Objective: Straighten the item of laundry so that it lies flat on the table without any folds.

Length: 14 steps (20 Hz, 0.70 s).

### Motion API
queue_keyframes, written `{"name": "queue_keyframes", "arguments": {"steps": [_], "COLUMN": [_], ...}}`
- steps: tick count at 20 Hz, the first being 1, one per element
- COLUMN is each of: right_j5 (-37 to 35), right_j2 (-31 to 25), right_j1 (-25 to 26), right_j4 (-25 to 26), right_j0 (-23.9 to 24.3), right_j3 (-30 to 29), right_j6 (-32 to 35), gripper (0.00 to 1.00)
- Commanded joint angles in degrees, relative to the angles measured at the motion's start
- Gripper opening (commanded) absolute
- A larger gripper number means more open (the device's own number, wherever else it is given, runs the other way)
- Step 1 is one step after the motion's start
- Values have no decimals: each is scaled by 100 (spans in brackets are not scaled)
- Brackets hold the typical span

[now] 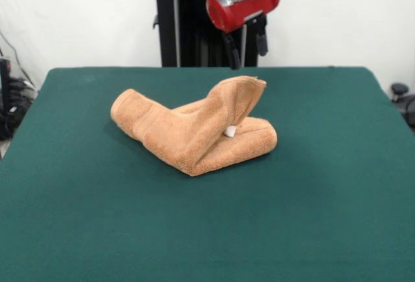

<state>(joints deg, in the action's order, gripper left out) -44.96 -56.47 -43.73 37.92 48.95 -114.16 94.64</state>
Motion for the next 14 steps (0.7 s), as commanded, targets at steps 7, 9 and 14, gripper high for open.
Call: {"name": "queue_keyframes", "arguments": {"steps": [7, 9, 14], "right_j5": [-18, 7, 154], "right_j2": [-12, 51, 206], "right_j1": [284, 288, 481], "right_j4": [388, 477, 722], "right_j0": [-251, -323, -364], "right_j3": [-39, 30, 139], "right_j6": [-849, -799, -781], "gripper": [100, 100, 100]}}
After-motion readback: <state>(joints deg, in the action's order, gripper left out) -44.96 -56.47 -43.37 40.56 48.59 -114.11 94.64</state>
